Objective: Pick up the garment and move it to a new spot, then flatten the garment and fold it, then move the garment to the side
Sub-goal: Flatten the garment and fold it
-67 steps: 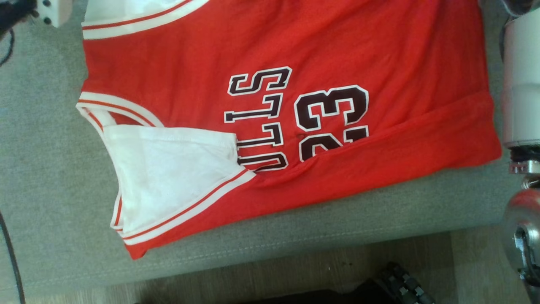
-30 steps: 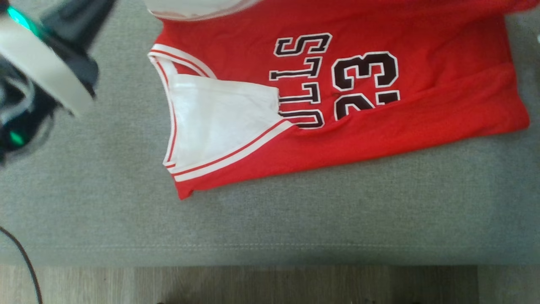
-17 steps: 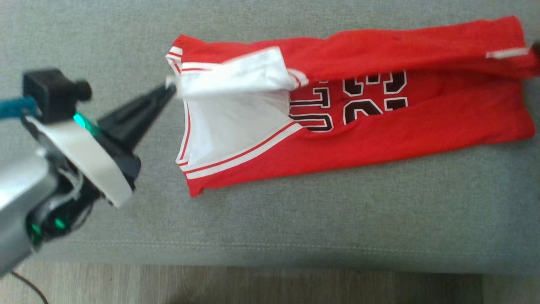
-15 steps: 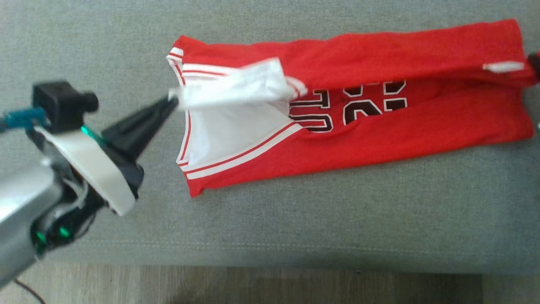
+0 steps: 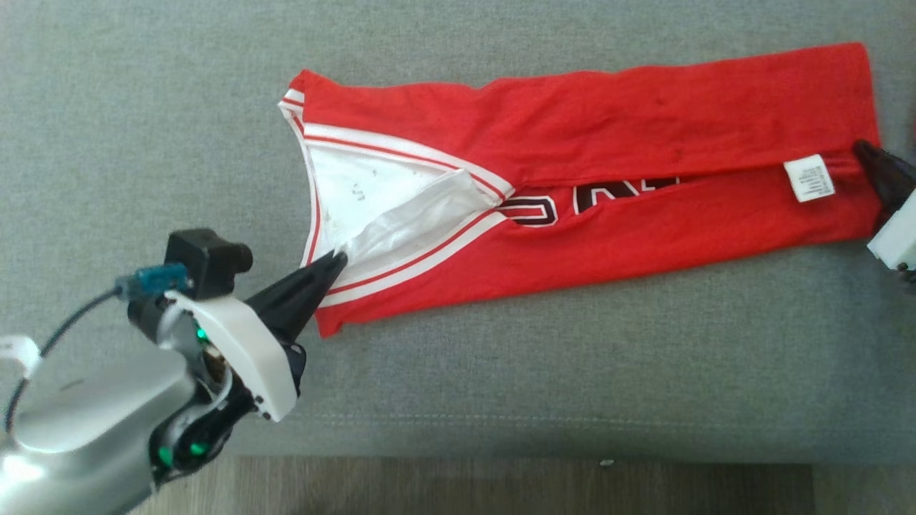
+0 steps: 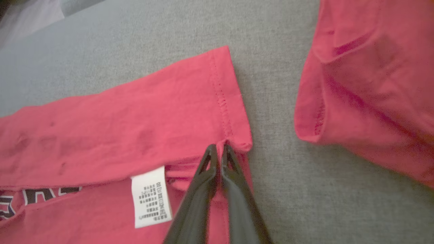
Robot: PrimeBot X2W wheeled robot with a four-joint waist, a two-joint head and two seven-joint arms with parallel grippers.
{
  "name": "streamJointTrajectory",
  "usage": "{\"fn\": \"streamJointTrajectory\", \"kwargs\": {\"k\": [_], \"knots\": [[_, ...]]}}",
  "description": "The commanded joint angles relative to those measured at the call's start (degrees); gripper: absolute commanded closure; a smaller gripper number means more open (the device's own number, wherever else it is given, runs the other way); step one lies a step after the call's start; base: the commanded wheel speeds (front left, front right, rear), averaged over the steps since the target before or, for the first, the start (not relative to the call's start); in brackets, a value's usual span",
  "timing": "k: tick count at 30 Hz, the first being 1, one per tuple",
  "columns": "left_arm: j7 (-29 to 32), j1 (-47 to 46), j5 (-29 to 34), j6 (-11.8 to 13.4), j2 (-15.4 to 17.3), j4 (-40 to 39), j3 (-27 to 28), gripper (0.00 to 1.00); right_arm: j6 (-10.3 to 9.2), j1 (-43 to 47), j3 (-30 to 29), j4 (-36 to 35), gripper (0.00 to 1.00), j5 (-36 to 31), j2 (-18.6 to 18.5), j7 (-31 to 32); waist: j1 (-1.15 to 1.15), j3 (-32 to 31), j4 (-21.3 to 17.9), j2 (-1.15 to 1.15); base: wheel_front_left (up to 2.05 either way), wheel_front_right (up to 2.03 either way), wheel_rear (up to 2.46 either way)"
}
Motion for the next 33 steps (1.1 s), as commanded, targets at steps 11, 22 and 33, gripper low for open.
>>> {"fn": "streamJointTrajectory", "kwargs": {"k": [11, 22, 33], "knots": [[-2.74, 12.79, 11.08, 14.29, -8.42, -0.73, 24.21, 0.0, 0.26, 7.11, -7.38, -3.0, 0.0, -0.71, 5.64, -16.13, 0.0, -5.39, 0.67, 0.0, 0.0, 0.0, 0.0], [-2.76, 29.0, 37.08, 17.48, -22.76, -7.18, 41.25, 0.0, 0.26, 4.71, -15.62, 5.45, 0.0, -7.8, 9.34, -19.85, 0.0, -7.61, 5.87, 0.0, 0.0, 0.0, 0.0], [-2.76, 33.94, 46.74, 12.32, -30.72, -4.02, 43.14, 0.0, 0.26, 2.04, -18.46, 16.86, 0.0, -17.08, 7.69, -9.8, 0.0, -8.9, 10.49, 0.0, 0.0, 0.0, 0.0]]}}
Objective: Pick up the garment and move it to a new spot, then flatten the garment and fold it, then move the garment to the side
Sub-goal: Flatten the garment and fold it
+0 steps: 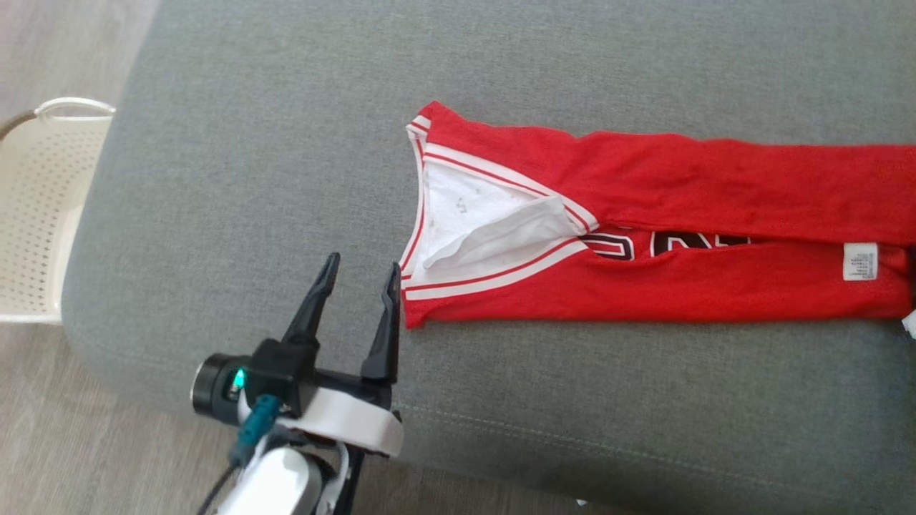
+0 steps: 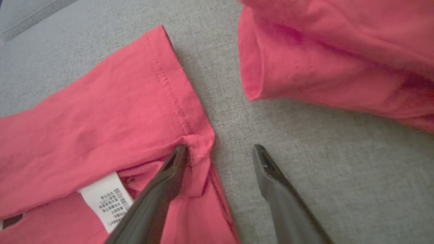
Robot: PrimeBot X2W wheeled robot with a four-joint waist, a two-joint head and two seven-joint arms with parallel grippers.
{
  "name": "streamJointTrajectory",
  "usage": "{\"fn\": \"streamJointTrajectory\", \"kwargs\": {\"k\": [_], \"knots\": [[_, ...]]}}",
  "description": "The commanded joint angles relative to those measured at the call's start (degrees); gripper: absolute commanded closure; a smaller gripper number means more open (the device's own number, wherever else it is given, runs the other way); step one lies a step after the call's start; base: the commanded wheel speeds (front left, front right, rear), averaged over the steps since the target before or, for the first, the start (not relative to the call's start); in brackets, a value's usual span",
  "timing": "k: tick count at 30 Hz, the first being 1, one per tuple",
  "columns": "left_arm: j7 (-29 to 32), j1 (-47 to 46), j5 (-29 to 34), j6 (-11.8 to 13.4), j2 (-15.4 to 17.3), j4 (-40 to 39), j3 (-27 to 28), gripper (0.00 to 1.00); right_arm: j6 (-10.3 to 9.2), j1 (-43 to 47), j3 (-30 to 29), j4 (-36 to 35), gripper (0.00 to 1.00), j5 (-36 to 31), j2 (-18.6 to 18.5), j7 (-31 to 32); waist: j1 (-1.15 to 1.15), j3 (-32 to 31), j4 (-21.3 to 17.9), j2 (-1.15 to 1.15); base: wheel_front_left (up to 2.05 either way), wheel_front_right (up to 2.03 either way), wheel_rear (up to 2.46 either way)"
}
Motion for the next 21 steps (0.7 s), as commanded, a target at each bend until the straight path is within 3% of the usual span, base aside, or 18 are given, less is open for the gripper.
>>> {"fn": "streamJointTrajectory", "kwargs": {"k": [1, 7, 9, 10, 12, 13, 21], "knots": [[-0.7, -0.25, 2.0, -0.58, -0.51, -1.31, 2.62, 0.0, 0.26, 0.56, 2.31, -0.48, 0.0, 0.35, 0.14, 2.93, 0.0, -0.34, 0.5, 0.0, 0.0, 0.0, 0.0], [-0.7, 0.95, 5.37, -1.1, -2.01, -0.78, 3.93, 0.0, 0.26, 2.46, 4.76, -2.77, 0.0, 3.47, 0.84, 6.14, 0.0, -0.41, 0.25, 0.0, 0.0, 0.0, 0.0], [-0.7, 1.25, 6.64, -1.18, -2.36, -0.51, 4.55, 0.0, 0.26, 3.06, 5.47, -3.64, 0.11, 4.44, 0.98, 6.63, 0.0, -0.43, -0.09, 0.0, 0.0, 0.0, 0.0], [-0.7, 1.35, 7.15, -1.28, -2.57, -0.37, 4.82, 0.0, 0.26, 3.33, 5.84, -3.92, 0.39, 4.89, 1.08, 6.88, 0.0, -0.47, -0.2, 0.0, 0.0, 0.0, 0.0], [-0.7, 1.48, 7.93, -1.59, -3.09, -0.19, 5.34, 0.0, 0.26, 3.67, 6.59, -4.47, 0.84, 5.86, 1.13, 7.09, 0.0, -0.59, -0.35, 0.0, 0.0, 0.0, 0.0], [-0.7, 1.52, 8.3, -1.78, -3.33, -0.18, 5.59, 0.0, 0.26, 3.78, 7.02, -4.89, 1.0, 6.54, 1.11, 6.75, 0.0, -0.67, -0.42, 0.0, 0.0, 0.0, 0.0], [-0.7, 2.88, 10.21, -3.44, -4.4, 0.37, 8.18, 0.0, 0.26, 2.66, 9.09, -8.57, 1.0, 10.0, -1.73, 0.45, 0.0, -1.49, -2.57, 0.0, 0.0, 0.0, 0.0]]}}
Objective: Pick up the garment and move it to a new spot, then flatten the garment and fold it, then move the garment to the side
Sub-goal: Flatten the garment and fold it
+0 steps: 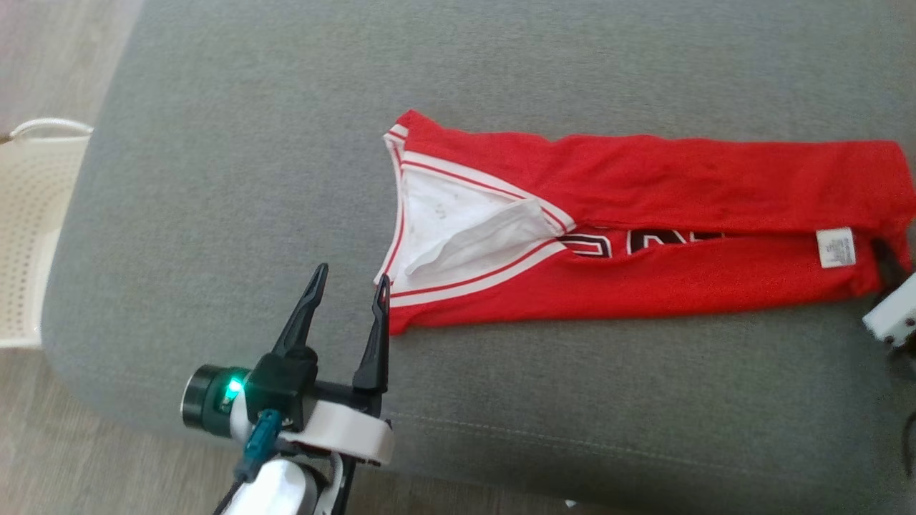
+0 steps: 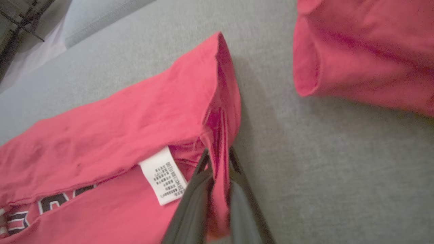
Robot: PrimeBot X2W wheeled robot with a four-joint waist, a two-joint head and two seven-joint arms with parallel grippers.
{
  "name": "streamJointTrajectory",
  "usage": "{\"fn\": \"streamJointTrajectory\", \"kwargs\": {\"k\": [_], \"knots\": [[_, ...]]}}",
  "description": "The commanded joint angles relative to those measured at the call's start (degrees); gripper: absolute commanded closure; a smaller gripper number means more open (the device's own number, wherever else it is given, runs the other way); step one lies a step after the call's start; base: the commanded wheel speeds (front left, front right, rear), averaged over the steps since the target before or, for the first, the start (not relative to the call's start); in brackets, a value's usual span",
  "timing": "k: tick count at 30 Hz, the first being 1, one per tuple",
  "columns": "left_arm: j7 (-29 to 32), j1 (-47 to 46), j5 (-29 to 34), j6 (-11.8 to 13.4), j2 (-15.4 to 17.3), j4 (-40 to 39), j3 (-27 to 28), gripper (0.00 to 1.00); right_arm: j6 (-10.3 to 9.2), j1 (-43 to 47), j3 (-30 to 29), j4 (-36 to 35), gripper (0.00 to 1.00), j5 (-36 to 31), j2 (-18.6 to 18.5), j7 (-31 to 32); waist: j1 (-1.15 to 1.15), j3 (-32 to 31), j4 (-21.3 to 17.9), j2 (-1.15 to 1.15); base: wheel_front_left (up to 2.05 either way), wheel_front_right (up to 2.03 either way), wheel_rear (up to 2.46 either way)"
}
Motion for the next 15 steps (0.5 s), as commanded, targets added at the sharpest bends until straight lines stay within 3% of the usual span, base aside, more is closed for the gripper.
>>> {"fn": "streamJointTrajectory", "kwargs": {"k": [1, 9, 15], "knots": [[-0.7, -0.68, 0.38, -0.44, -0.09, -1.66, 2.54, 0.0, 0.28, -1.14, 1.15, -3.29, 1.0, 1.18, -2.37, -0.82, 0.0, -0.18, -0.91, 0.0, 0.0, 0.0, 0.0], [-0.7, -0.04, 1.47, -2.15, -0.74, -1.24, 3.93, 0.0, 0.28, -1.83, 2.09, -9.96, 1.0, 1.17, -6.91, 1.53, 0.0, -0.93, -3.14, 0.0, 0.0, 0.0, 0.0], [-0.7, 0.27, 1.99, -3.27, -1.28, -0.34, 4.44, 0.0, 0.28, -1.3, 7.84, -19.27, 1.0, 1.24, -6.58, 4.02, 0.0, -1.47, -3.2, 0.0, 0.0, 0.0, 0.0]]}}
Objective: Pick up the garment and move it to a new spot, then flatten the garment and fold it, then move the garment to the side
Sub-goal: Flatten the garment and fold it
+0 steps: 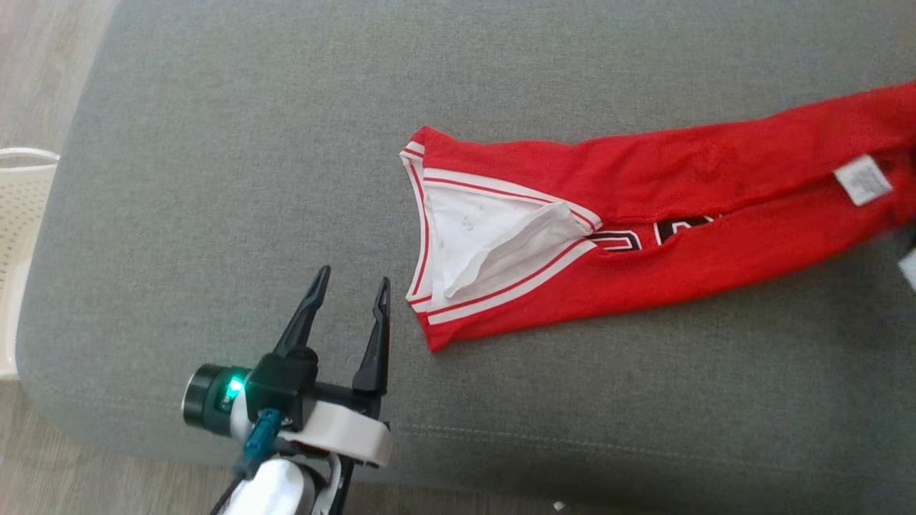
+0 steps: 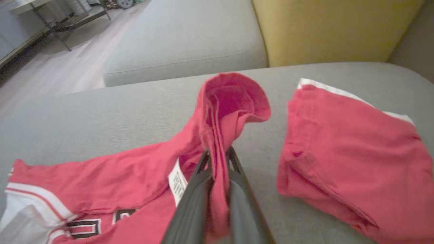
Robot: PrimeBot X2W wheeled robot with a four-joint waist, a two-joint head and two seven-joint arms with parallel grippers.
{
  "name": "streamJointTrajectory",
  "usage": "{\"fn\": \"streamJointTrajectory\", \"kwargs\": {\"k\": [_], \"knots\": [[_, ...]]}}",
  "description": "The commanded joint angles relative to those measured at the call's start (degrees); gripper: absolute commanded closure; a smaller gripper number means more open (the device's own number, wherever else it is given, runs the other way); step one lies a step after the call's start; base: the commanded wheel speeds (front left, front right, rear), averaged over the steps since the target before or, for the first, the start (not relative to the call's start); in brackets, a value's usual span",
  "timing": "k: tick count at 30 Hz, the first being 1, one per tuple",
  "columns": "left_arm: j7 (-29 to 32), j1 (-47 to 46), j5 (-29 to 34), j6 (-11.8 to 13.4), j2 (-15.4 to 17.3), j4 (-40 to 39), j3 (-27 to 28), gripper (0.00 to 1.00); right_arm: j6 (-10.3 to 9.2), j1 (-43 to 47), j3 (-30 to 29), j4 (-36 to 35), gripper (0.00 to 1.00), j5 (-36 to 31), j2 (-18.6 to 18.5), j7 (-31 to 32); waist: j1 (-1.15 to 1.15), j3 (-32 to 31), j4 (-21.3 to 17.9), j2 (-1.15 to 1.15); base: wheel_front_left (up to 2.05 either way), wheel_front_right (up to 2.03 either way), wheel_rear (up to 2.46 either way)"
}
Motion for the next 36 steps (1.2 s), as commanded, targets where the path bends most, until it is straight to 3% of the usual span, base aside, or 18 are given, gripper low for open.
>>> {"fn": "streamJointTrajectory", "kwargs": {"k": [1, 7, 14, 32, 33, 34, 35, 36], "knots": [[-0.7, -0.22, 0.56, -0.38, -0.16, -1.29, 2.4, 0.0, 0.26, -0.88, 2.91, -4.57, 1.0, 0.16, -0.5, 0.61, 0.0, -0.3, 0.33, 0.0, 0.0, 0.0, 0.0], [-0.7, -0.21, 1.06, -1.22, -0.64, -0.22, 2.69, 0.0, 0.26, -0.5, 12.15, -11.72, 1.0, 0.46, 2.17, 3.04, 0.0, -1.0, 2.24, 0.0, 0.0, 0.0, 0.0], [-0.7, -0.42, 1.32, -1.98, -1.31, 0.51, 2.77, 0.0, 0.26, -1.17, 21.21, -13.21, 1.0, 0.97, 6.01, 3.59, 0.0, -0.97, 5.19, 0.0, 0.0, 0.0, 0.0], [-0.7, -1.18, 1.62, -3.3, -3.32, 2.17, 3.0, 0.0, 0.26, -7.55, 37.94, 5.13, 1.0, 2.35, 15.01, 0.38, 0.0, 0.56, 10.55, 0.0, 0.0, 0.0, 0.0], [-0.7, -1.18, 1.6, -3.33, -3.38, 2.25, 3.09, 0.0, 0.26, -7.42, 38.31, 5.97, 0.81, 2.7, 15.24, 0.62, 0.0, 0.57, 10.6, 0.0, 0.0, 0.0, 0.0], [-0.7, -1.17, 1.59, -3.36, -3.44, 2.31, 3.18, 0.0, 0.26, -7.33, 38.67, 6.54, 0.17, 3.06, 15.43, 0.69, 0.0, 0.59, 10.64, 0.0, 0.0, 0.0, 0.0], [-0.7, -1.15, 1.58, -3.39, -3.5, 2.37, 3.25, 0.0, 0.26, -7.26, 38.52, 6.69, 0.0, 3.58, 15.63, -0.06, 0.0, 0.59, 10.66, 0.0, 0.0, 0.0, 0.0], [-0.7, -1.12, 1.59, -3.41, -3.56, 2.42, 3.31, 0.0, 0.26, -7.18, 38.0, 6.56, 0.0, 4.35, 15.87, -1.31, 0.0, 0.58, 10.65, 0.0, 0.0, 0.0, 0.0]]}}
